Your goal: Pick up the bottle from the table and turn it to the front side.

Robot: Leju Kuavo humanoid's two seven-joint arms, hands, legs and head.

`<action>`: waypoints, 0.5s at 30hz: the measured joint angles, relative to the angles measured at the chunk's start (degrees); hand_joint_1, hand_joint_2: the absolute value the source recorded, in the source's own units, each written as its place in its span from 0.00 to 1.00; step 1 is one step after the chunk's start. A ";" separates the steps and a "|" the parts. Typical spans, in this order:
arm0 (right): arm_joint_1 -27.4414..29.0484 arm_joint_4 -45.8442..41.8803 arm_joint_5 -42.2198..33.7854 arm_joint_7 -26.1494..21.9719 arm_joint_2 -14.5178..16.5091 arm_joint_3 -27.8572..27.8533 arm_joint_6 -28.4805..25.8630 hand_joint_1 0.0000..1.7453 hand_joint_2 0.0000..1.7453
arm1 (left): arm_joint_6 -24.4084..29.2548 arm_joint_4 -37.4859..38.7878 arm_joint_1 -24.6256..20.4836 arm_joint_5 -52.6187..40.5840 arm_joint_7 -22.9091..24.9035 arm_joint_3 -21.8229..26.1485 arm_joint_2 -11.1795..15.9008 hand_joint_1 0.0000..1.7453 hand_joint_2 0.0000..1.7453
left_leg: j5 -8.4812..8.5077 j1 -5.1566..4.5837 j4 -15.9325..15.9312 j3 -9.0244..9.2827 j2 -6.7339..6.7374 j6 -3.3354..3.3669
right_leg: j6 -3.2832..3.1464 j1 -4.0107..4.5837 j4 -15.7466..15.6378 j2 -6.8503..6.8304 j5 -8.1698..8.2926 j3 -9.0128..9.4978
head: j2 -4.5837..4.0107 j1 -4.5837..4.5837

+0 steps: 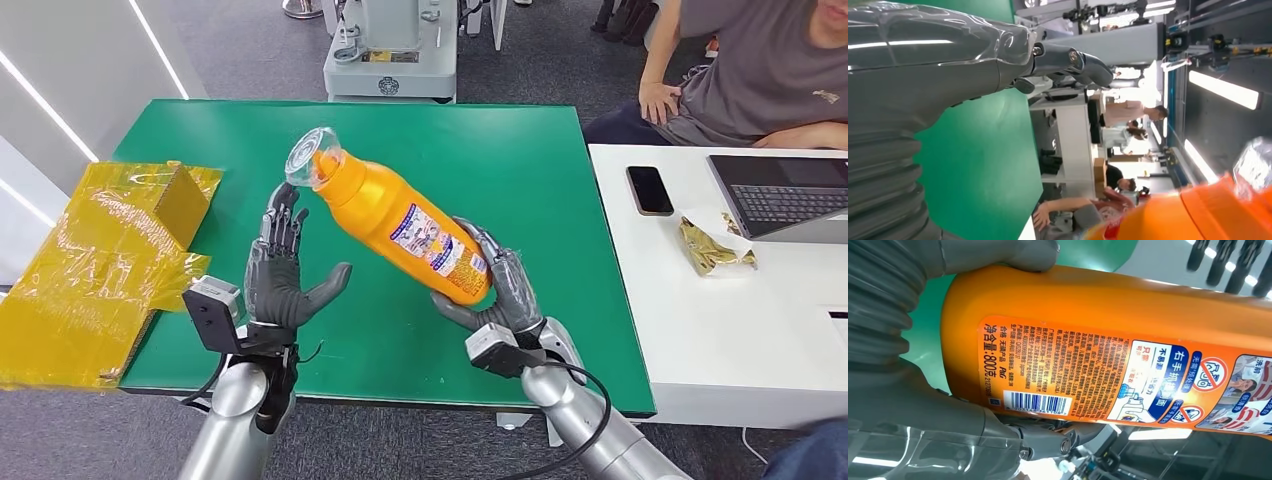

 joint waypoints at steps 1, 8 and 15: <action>-0.32 0.28 0.17 -0.04 0.09 0.46 0.40 1.00 1.00 | -0.43 0.04 -0.01 0.02 0.08 -0.36 0.03 0.00 1.00 | 0.00 0.00 0.00 0.00 0.00 0.00 | 0.00 0.00 0.00 0.00 0.00 0.00 | 0.00 0.00; -1.82 1.87 0.68 -0.09 0.70 2.47 1.01 1.00 1.00 | -1.46 0.04 -0.05 0.32 0.61 -1.81 0.35 0.00 1.00 | 0.00 0.00 0.01 0.00 -0.01 0.00 | 0.00 0.00 0.00 -0.01 0.00 0.00 | 0.00 0.00; -2.05 2.50 0.59 -0.09 0.81 2.98 1.13 1.00 1.00 | -1.56 0.04 -0.06 0.47 0.64 -2.08 0.49 0.00 1.00 | 0.00 0.00 0.00 -0.01 -0.02 0.00 | 0.00 0.00 0.00 -0.01 0.00 0.00 | 0.00 0.00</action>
